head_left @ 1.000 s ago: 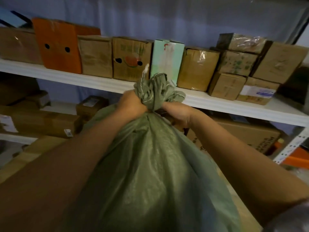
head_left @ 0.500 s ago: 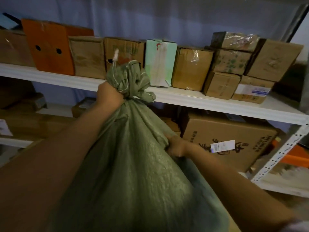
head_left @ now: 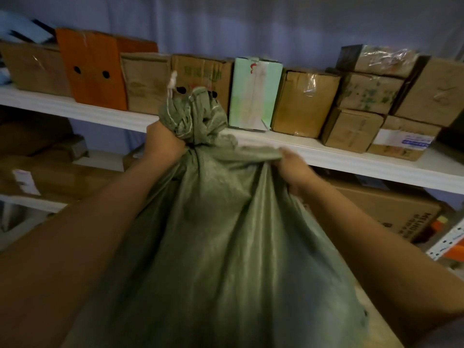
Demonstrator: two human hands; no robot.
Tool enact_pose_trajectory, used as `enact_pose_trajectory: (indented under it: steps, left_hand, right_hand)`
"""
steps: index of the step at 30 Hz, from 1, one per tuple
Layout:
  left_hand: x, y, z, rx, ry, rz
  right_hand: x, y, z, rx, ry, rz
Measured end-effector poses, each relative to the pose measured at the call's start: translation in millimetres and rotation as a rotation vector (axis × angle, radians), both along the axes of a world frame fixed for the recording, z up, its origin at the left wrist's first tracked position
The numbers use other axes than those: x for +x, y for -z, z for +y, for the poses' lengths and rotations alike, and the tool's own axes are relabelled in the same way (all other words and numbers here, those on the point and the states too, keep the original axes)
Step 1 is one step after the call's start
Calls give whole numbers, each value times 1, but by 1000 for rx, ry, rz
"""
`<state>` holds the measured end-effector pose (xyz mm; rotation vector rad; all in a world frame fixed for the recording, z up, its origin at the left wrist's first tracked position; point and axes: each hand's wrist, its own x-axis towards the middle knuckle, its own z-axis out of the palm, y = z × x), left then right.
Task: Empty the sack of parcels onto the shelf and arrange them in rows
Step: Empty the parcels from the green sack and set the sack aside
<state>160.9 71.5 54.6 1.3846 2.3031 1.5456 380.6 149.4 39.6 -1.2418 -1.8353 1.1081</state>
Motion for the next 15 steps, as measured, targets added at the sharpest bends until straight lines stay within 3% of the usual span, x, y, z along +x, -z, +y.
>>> enact_pose_trajectory:
  steps: [3,5,8,13,15]
  left_hand:
    - [-5,0,4,53,-3,-3]
    - [1,2,3,40,0,9]
    - [2,6,-1,26,10,2]
    - [-15,-13,1,116,2,-1]
    - [-19,-15,2,126,26,-5]
  right_hand:
    - [-8,-31,5,33,28,297]
    - [-11,-22,-2,-29,8,304]
    - [-8,-9,-20,-131,-60,161]
    - [-15,-57,-15,2,-84,438]
    - [-15,-51,-14,-9,-90,436]
